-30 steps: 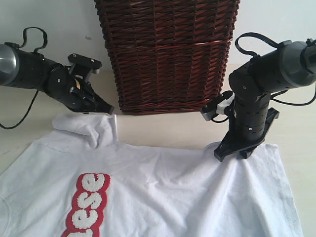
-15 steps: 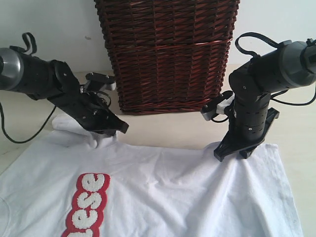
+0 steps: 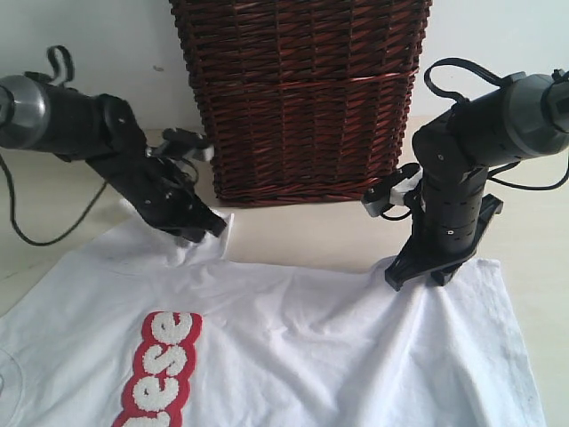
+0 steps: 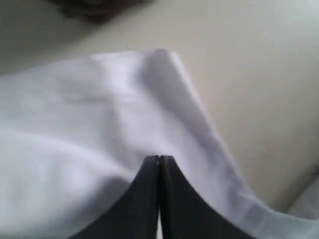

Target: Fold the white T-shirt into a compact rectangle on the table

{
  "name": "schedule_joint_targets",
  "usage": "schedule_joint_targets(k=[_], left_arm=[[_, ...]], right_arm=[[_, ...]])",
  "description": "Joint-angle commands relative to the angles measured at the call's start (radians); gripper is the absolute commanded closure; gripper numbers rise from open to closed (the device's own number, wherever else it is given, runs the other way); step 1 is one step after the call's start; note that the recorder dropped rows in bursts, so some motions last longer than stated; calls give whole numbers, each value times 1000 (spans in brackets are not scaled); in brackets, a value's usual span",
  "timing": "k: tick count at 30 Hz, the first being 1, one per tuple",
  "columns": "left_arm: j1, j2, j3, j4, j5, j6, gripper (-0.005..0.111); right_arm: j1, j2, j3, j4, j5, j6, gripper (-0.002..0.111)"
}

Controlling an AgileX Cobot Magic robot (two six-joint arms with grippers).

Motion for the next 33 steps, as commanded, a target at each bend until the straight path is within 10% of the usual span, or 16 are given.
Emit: schedule_joint_targets(k=[1, 14, 24, 33], left_arm=[[110, -24, 0, -40, -23, -37, 107], [109, 73, -28, -54, -264, -5, 107], [66, 53, -110, -32, -127, 61, 107], [162, -116, 3, 5, -62, -100, 107]], right_arm=[[-5, 24, 4, 32, -32, 0, 108], [-5, 24, 4, 34, -25, 0, 108], [-5, 24, 4, 32, -25, 0, 108], [-5, -8, -25, 12, -15, 0, 108]])
